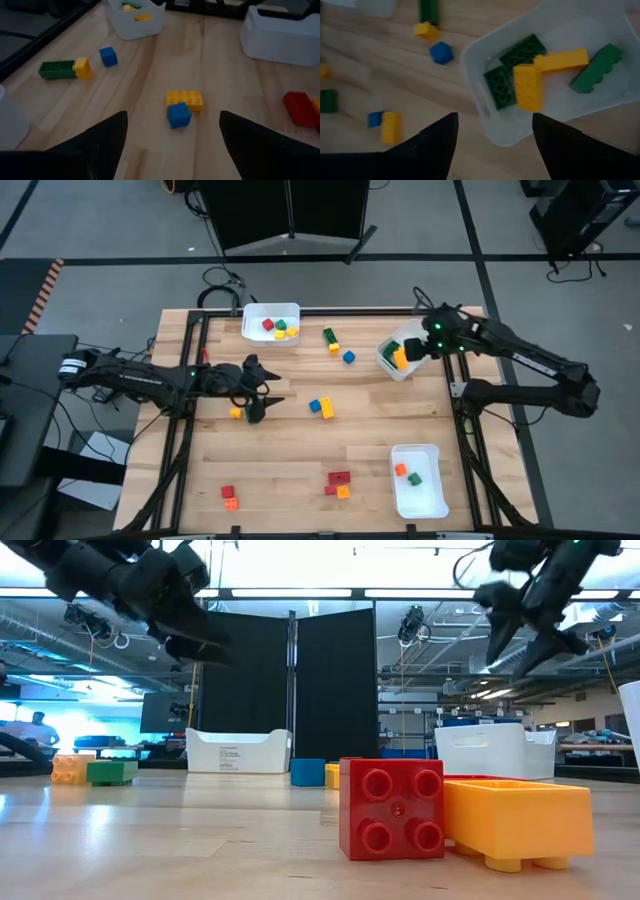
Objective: Sort blocks by size
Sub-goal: Put the blue square block into the top left white bin
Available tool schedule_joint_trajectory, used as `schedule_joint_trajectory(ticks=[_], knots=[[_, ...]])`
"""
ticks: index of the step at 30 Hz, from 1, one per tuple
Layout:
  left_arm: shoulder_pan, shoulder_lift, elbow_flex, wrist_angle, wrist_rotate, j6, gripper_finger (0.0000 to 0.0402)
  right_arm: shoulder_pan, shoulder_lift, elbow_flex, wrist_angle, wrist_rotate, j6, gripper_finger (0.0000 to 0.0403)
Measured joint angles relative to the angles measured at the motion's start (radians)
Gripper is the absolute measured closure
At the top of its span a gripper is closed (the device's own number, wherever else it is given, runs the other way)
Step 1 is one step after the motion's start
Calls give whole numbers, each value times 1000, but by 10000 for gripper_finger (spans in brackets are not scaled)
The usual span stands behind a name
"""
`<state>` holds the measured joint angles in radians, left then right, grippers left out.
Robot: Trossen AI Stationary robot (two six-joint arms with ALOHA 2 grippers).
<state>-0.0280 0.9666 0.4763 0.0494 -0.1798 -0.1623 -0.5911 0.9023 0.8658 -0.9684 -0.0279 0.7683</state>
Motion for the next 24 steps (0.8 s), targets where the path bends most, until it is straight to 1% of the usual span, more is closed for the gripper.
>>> schedule_joint_trajectory(ticks=[2, 7, 11, 14, 18, 21, 24], knots=[[0, 34, 41, -8, -2, 1, 78, 33, -34, 0, 0, 25, 23, 136], [0, 163, 189, -179, -4, 2, 78, 117, -100, 0, -4, 100, 45, 135], [0, 275, 316, -274, -5, 8, 78, 186, -124, 0, -25, 152, 46, 137], [0, 351, 400, -334, -1, 47, 78, 241, -133, 0, -57, 198, 71, 136], [1, 439, 483, -373, 19, 58, 78, 321, -135, 0, -95, 225, 105, 133], [2, 498, 521, -375, 25, 78, 78, 377, -135, 0, -102, 237, 128, 133], [10, 553, 557, -377, 27, 68, 78, 424, -135, 0, -104, 244, 131, 135]])
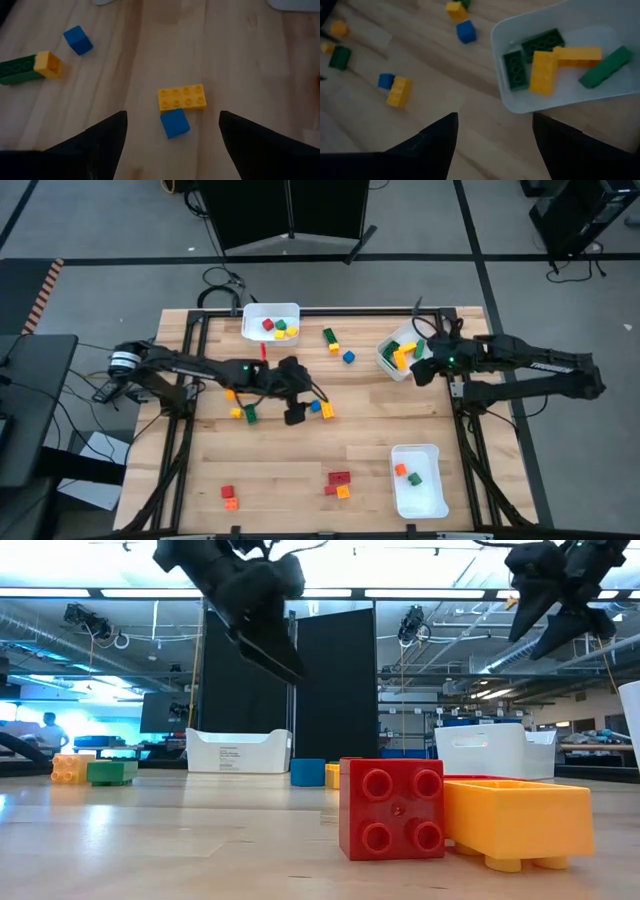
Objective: Sort blocks by size
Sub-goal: Put the blue square block into the top left white bin
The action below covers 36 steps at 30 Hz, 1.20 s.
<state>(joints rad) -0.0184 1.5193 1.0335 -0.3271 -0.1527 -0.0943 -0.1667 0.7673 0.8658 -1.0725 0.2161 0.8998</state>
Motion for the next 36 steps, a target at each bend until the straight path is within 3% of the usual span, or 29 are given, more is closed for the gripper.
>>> schedule_joint_trajectory(ticks=[7, 18, 25, 36], knots=[[21, 130, 69, 0, -1, -171, 78, 91, 0, 0, -9, 0, 22, 136], [3, 317, 138, -27, -22, -204, 78, 218, 0, 0, -15, 30, 76, 137], [7, 352, 157, -120, 5, -201, 80, 269, 0, 0, -16, 62, 104, 133], [13, 354, 158, -67, 8, -175, 99, 277, 1, 0, -16, 81, 104, 136]])
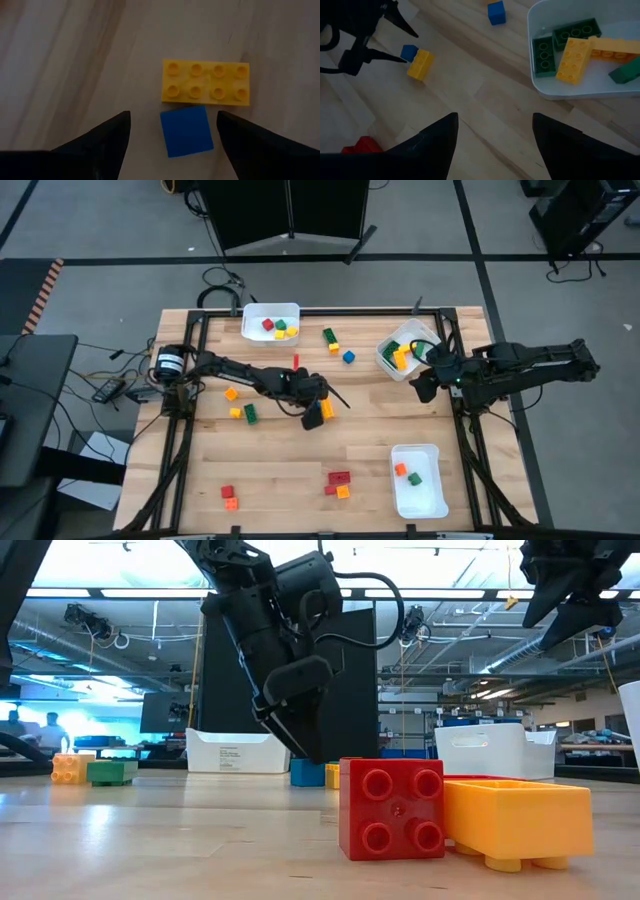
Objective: Sort blocks by size
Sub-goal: Put the blue square block into the top left white bin
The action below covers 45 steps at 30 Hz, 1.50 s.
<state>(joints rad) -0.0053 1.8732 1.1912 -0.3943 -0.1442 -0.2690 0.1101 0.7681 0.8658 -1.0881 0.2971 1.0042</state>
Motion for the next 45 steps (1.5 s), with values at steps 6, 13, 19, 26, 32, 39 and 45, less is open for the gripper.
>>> schedule_joint_trajectory(ticks=[6, 13, 19, 26, 32, 39, 45], knots=[[0, 0, 0, 1, 1, 2, 99, 0, 0, 0, 0, 0, 17, 137], [6, 48, -1, 34, -14, 0, 99, -1, 0, 0, 0, 1, 18, 134], [5, 55, -1, 35, -41, -2, 105, 0, 0, 1, 0, 1, 17, 135], [5, 55, -1, 35, -41, -4, 165, 0, 0, 1, -6, 1, 15, 137], [4, 55, -1, 30, -19, -5, 238, 0, 0, 1, -9, 25, 14, 136], [3, 53, 21, 11, -10, -5, 263, 0, 0, 1, -9, 28, 14, 136], [3, 52, 88, -23, -9, 8, 246, 0, 0, 1, -8, 28, 14, 134]])
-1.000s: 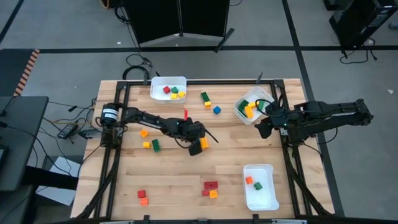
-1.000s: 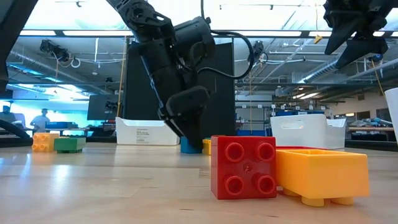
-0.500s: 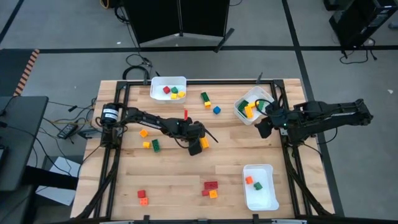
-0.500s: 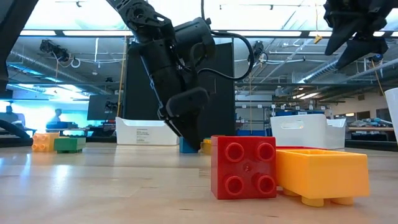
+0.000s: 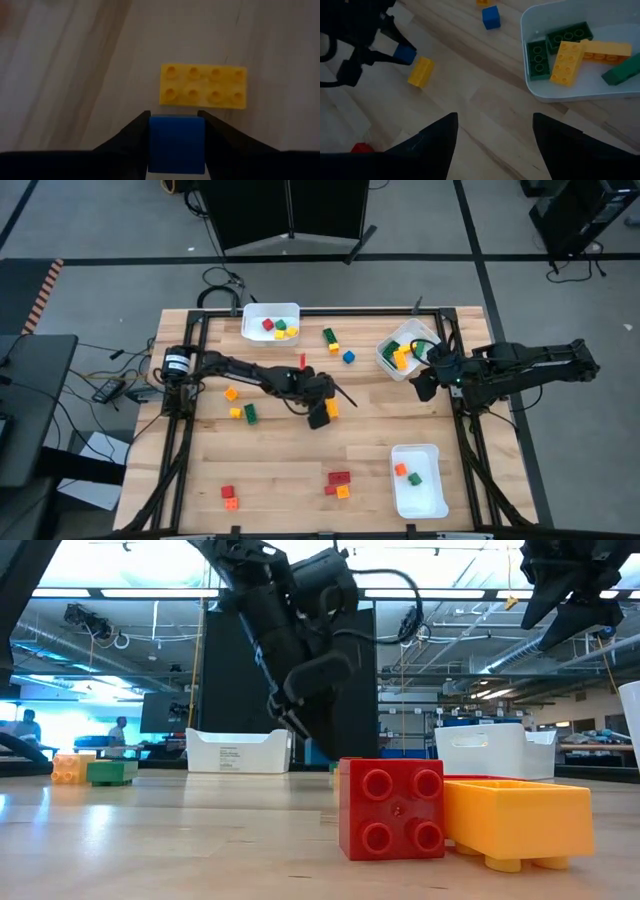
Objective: Sort blocks by size
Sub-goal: Put the blue square block into the top left white bin
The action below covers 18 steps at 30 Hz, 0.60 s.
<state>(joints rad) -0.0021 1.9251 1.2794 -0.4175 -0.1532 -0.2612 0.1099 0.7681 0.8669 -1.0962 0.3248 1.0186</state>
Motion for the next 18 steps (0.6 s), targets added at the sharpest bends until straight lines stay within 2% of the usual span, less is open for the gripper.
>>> schedule_joint_trajectory(ticks=[7, 10, 14, 18], knots=[[10, -1, 151, -214, 1, 55, 249, 0, 10, 0, 1, 0, 0, 137], [24, -29, 191, -258, -12, 91, 249, 0, 23, 0, 1, 0, 0, 136], [71, -114, 174, -280, -63, 112, 249, 0, 46, 0, 2, 0, 2, 133], [164, -231, 113, -281, -74, 126, 250, 0, 75, -1, 4, 0, 3, 135]])
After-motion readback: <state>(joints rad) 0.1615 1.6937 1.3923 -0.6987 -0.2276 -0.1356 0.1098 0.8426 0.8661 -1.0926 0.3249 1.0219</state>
